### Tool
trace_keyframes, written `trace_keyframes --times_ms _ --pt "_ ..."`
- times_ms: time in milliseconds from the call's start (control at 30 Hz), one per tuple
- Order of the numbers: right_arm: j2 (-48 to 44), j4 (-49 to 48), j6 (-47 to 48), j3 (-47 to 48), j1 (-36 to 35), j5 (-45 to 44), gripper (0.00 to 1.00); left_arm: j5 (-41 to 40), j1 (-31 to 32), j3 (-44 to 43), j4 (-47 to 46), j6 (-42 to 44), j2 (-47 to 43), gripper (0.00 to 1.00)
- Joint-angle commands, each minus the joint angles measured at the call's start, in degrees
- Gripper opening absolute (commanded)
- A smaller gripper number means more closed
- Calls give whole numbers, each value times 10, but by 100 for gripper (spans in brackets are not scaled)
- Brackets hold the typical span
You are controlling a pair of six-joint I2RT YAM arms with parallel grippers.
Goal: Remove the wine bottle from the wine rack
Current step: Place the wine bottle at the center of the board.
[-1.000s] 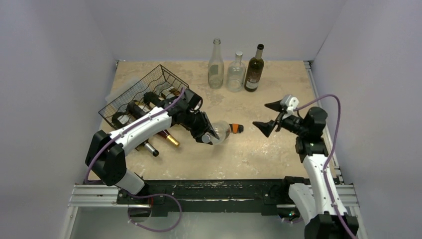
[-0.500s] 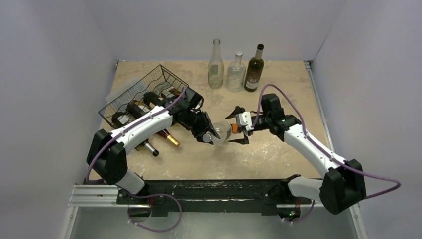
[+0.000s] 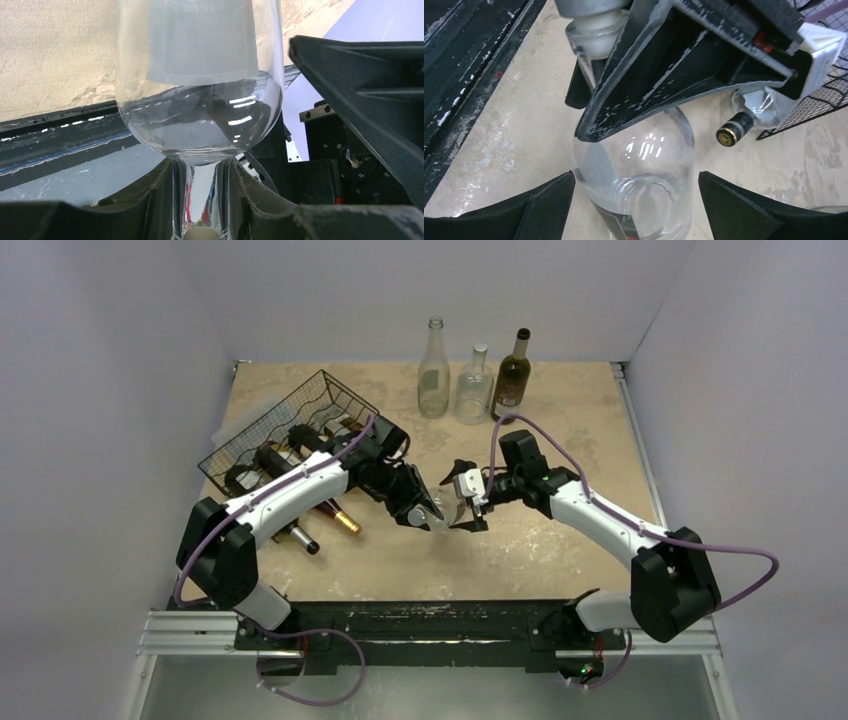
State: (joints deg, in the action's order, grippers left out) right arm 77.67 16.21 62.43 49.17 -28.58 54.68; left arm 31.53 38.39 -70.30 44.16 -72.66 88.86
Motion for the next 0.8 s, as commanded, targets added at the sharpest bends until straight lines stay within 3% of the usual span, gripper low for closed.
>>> trace_keyframes --times_ms 0,600,767 --pt "-4 -59 -33 -8 -4 -10 96 56 1 -54 -74 -3 -15 28" --pt "8 -69 -57 -19 -3 -11 93 69 1 -54 -100 -10 -12 67" --pt "10 -69 -78 -17 1 -10 95 75 -1 -62 -105 14 -16 71"
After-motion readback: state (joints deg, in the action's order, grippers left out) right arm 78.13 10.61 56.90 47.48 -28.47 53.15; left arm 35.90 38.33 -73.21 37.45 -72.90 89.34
